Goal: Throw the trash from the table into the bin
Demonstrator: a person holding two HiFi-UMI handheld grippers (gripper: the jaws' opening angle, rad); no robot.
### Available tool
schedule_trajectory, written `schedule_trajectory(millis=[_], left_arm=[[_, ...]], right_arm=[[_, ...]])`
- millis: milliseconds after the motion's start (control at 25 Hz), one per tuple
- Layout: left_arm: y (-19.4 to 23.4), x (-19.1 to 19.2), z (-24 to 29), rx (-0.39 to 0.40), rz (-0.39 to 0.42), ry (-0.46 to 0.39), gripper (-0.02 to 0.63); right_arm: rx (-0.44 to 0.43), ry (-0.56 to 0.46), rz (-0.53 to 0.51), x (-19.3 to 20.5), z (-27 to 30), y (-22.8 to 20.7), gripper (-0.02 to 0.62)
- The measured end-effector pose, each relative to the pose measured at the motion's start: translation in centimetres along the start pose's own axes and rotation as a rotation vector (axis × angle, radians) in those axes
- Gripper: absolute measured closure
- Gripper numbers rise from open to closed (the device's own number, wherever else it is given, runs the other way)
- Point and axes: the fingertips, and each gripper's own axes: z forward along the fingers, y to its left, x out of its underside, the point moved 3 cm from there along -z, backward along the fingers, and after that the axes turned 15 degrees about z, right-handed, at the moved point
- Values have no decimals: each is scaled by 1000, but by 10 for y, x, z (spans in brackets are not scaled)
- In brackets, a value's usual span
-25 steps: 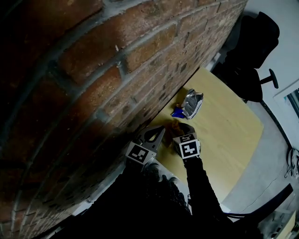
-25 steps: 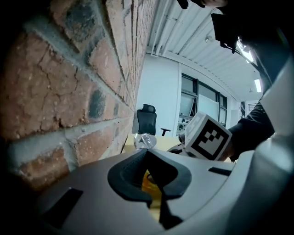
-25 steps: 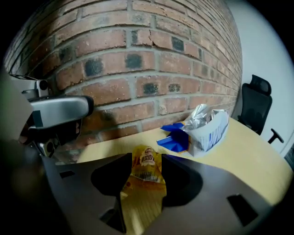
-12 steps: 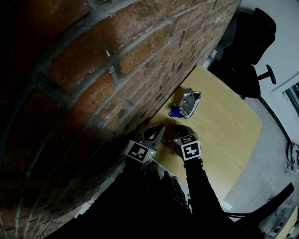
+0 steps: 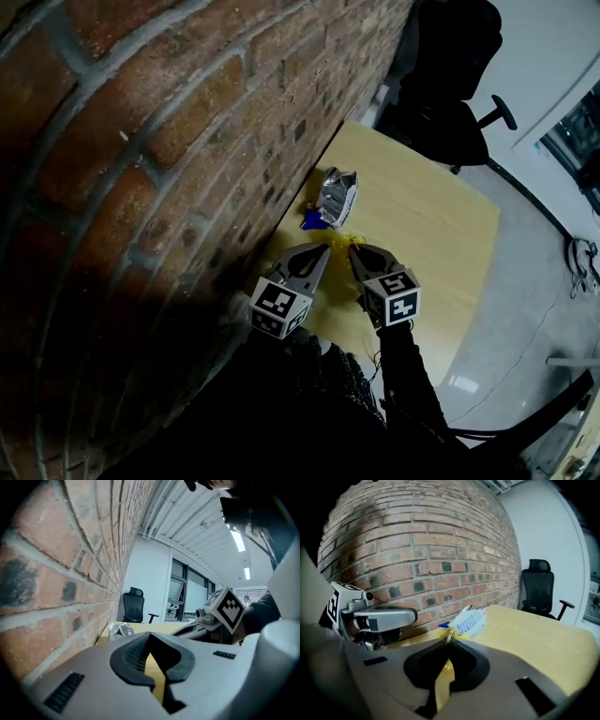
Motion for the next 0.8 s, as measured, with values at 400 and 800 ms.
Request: schedule_trajectory(millis=[400,800], left_arm=[[-83,-41,54,164,60,-49,601],[-205,-74,90,292,110,-68,600]], right_arm=[[182,-135,64,3,-105,-67,583],[331,-242,140,38,-239,-133,583]])
